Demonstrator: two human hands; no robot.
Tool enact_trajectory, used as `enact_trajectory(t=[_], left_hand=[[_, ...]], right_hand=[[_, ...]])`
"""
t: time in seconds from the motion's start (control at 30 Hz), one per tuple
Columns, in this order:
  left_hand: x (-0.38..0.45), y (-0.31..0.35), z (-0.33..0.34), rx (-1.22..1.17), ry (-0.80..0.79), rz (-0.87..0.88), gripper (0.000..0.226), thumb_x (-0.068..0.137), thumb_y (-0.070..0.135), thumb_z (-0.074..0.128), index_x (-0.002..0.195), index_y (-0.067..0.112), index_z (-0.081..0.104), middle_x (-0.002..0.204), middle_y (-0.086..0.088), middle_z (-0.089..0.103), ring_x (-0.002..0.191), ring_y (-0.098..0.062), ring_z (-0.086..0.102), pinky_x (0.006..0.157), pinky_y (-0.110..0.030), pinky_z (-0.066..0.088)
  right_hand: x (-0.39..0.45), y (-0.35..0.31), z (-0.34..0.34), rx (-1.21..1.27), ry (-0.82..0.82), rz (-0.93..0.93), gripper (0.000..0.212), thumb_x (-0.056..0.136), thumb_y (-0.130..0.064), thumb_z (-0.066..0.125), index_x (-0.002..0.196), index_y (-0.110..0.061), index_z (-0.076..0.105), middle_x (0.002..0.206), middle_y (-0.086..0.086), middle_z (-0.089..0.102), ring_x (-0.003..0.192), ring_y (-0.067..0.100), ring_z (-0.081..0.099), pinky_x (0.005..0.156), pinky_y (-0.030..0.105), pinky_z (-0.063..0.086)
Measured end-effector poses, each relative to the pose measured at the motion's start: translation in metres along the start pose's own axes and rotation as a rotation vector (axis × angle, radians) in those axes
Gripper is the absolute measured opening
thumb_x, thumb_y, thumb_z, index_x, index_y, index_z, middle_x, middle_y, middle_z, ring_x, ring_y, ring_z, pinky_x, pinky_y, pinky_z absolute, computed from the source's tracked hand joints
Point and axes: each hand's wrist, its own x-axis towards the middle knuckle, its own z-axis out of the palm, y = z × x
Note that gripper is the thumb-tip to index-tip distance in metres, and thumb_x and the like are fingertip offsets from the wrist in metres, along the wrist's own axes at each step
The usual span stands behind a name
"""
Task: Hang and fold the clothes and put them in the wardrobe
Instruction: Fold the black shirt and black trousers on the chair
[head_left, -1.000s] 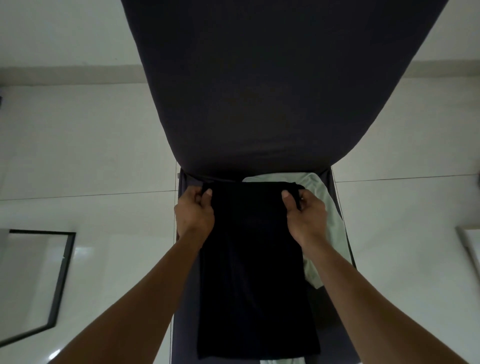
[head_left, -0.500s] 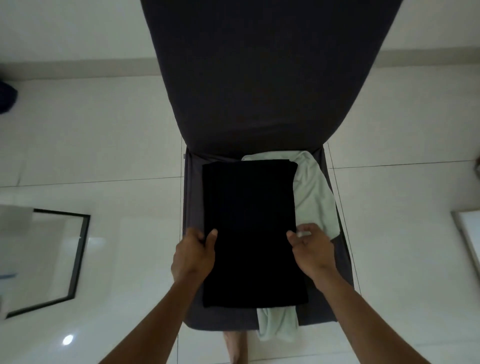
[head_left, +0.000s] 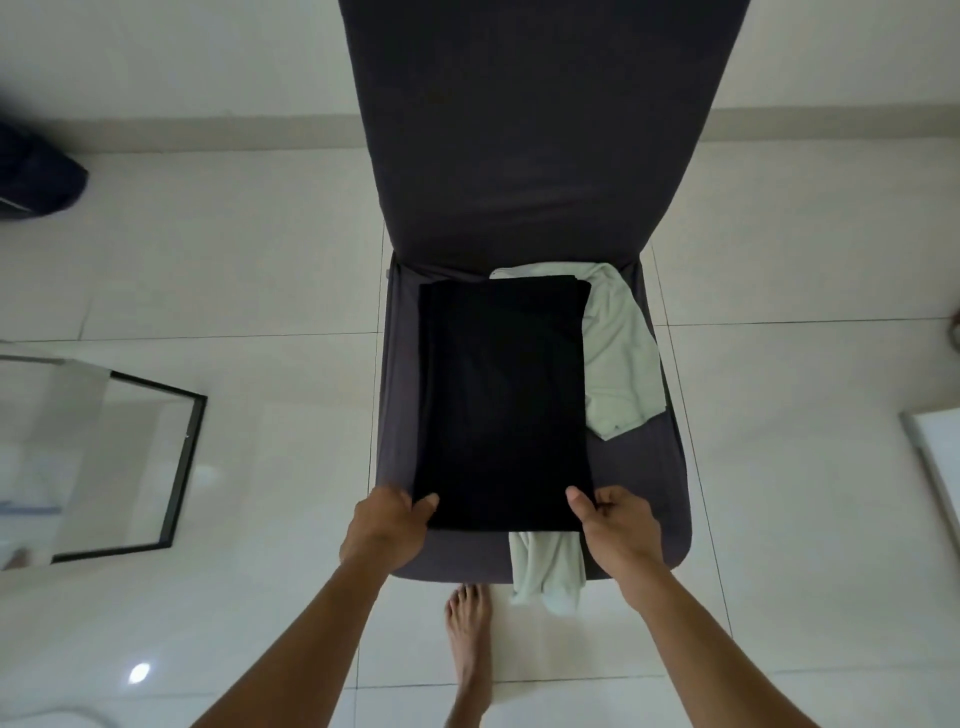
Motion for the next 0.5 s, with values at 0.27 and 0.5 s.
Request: enact_trajectory(t=[0.27, 0.5], left_hand=[[-0.012, -0.01, 0.004, -0.521, -0.127, -0.181, 0.024, 0.09, 0.016, 0.071, 0.072, 0.012, 0.056, 0.079, -0.007, 0.066, 0.08, -0.022, 0.066, 0.068, -0.033, 0.053], [-0.011, -0.007, 0.001, -0.836, -0.029, -0.31, 0.021, 0.082, 0.016, 0.081, 0.093, 0.004, 0.068, 0.079, -0.013, 0.064, 0.058, -0.02, 0.056, 0.06, -0.037, 0.059]], right_hand=[[0.0, 0.009, -0.004, 0.442, -0.004, 0.183, 0.019, 0.081, -0.01, 0.082, 0.093, -0.008, 0.068, 0.091, 0.012, 0.074, 0.082, 0.023, 0.073, 0.07, 0.033, 0.06], [0.0, 0.005, -0.005, 0.631, -0.044, 0.272, 0.037, 0.076, 0.0, 0.083, 0.109, -0.004, 0.067, 0.098, 0.012, 0.073, 0.09, 0.024, 0.071, 0.067, 0.029, 0.056]])
